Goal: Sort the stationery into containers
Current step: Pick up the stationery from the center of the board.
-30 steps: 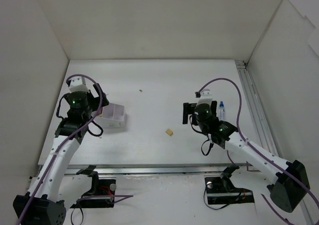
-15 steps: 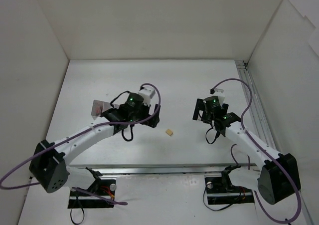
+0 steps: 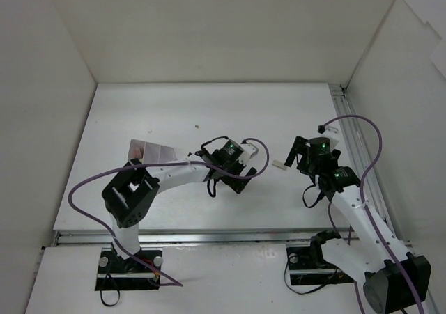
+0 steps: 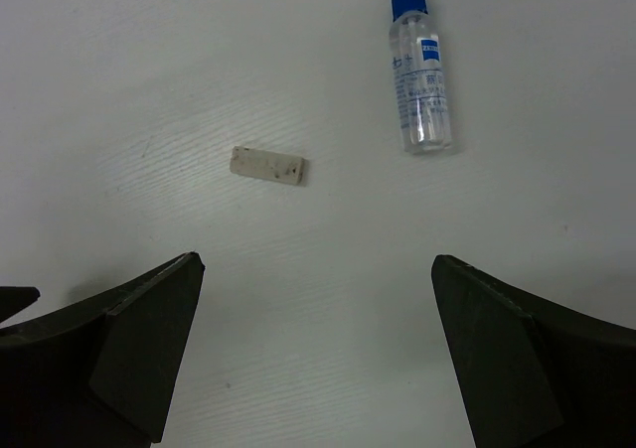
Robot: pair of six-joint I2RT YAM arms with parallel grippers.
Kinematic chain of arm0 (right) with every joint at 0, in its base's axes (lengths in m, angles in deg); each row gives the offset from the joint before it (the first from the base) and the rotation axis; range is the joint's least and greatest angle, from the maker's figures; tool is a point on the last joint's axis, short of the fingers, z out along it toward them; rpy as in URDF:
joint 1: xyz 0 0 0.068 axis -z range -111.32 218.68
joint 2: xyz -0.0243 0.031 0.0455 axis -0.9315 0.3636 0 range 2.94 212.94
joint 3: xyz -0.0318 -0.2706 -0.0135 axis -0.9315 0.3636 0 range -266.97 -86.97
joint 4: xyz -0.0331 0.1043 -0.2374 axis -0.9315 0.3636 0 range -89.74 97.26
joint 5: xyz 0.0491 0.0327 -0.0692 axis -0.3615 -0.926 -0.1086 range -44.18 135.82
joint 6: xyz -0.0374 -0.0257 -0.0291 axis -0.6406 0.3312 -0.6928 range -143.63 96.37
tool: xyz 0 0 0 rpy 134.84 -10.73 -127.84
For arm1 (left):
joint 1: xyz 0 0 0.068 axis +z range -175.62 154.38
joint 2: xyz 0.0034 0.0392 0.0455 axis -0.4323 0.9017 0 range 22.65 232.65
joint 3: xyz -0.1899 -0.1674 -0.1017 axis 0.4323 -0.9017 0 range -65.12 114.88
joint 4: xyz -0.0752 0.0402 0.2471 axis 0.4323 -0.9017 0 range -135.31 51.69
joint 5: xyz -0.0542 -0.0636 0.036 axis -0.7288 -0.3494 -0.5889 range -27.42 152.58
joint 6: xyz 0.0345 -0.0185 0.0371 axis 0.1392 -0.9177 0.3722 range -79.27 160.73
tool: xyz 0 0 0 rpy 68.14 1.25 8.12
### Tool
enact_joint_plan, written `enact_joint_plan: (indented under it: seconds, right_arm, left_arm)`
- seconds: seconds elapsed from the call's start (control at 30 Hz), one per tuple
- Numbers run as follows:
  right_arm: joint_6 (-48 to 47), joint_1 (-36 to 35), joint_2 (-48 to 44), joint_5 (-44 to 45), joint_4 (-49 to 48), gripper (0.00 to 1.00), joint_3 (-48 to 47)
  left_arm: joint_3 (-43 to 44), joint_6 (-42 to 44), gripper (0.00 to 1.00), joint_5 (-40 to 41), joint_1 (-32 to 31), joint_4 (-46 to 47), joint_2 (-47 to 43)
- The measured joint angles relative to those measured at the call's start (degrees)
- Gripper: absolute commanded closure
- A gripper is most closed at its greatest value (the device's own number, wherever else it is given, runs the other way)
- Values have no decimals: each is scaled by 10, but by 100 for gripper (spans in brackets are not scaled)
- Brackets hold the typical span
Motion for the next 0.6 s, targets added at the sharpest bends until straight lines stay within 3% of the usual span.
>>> enact_joint_plan:
  seconds: [0.13,0.23,0.33,0.6]
  right_arm:
    - [-1,8,-1,-1,15,2,0]
    - [-1,14,-4,-1,20,2,0]
    - [-1,17,-7,-1,22,2,0]
    - [-1,22,-24,-2,28,2,0]
  left_arm:
    - [16,5,3,-12,-1,3,27]
    - [16,8,13,-19,-3,4,29]
    - [16,12,16,-22,-9,4,29]
    - [17,12,25,9,-42,9,47]
